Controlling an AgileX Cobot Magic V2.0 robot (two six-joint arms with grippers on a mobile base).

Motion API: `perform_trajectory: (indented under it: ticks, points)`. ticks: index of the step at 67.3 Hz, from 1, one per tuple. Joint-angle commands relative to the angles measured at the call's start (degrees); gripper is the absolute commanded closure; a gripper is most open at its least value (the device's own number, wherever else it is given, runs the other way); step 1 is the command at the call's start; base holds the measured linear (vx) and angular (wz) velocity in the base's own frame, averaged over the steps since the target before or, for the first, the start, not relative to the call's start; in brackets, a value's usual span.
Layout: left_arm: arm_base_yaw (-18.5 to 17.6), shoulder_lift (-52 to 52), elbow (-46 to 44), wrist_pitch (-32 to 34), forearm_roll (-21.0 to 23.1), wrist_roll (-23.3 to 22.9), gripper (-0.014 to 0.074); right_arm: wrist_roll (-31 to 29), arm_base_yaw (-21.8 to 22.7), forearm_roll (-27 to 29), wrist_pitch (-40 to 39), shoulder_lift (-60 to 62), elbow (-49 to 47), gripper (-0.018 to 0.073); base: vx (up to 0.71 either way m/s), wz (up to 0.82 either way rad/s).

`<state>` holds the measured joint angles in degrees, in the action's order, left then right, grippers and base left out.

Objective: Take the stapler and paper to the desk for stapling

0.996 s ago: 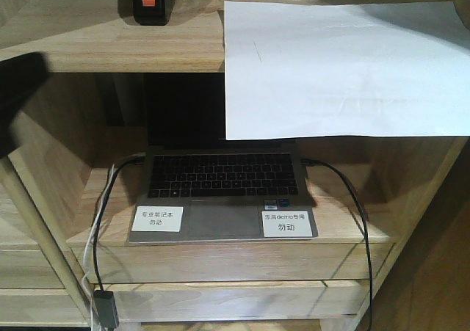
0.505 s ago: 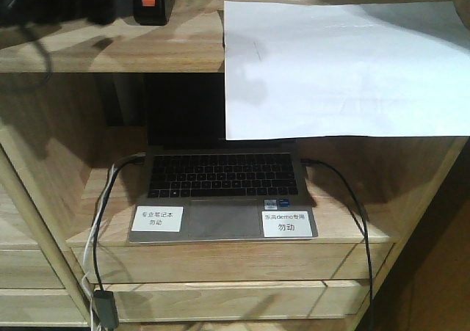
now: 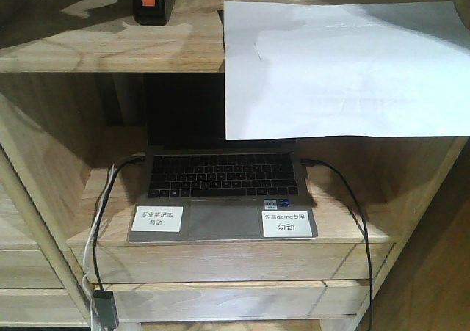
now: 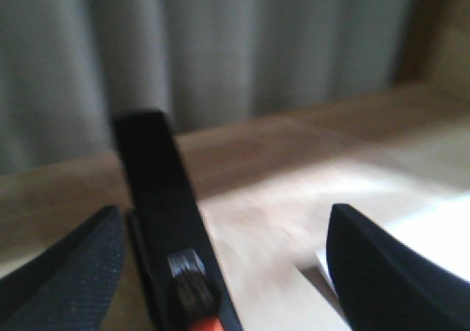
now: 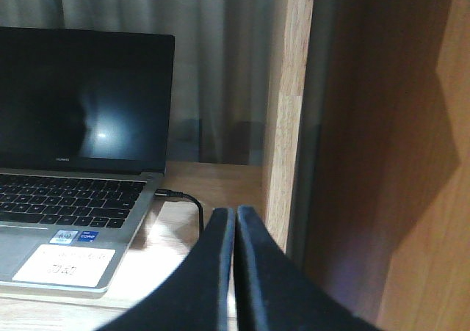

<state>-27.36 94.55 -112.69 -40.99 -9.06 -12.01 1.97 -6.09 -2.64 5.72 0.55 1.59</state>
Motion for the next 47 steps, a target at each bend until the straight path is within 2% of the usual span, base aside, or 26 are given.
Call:
perform_trajectory:
  ticks: [1, 12, 17, 27, 47]
  points:
    - [-0.2, 0.44, -5.56, 0.15, -1.3, -1.27, 0.0044, -0.26, -0.01, -0.48, -4.04, 0.59, 1.32, 0.0568, 0.0, 0.0]
    - [-0.2, 4.88, -11.61, -3.87, -3.05, -1.35, 0.0044, -0.26, -0.01, -0.48, -4.04, 0.59, 1.32, 0.0568, 0.0, 0.0]
    - [-0.2, 6.13, -12.87, -4.76, -3.46, -2.78, 0.0044, -0.26, -0.01, -0.48, -4.04, 0.59, 1.32, 0.0568, 0.0, 0.0]
    - [-0.2, 7.68, -12.94, -4.82, -6.03, -5.78, 0.0044, -0.26, -0.01, -0.48, -4.04, 0.59, 1.32, 0.0568, 0.0, 0.0]
    - [1.17, 9.34, -12.94, -4.68, -5.66, -7.34, 0.0053, -0.26, -0.01, -0.48, -4.04, 0.59, 1.32, 0.0568, 0.0, 0.0]
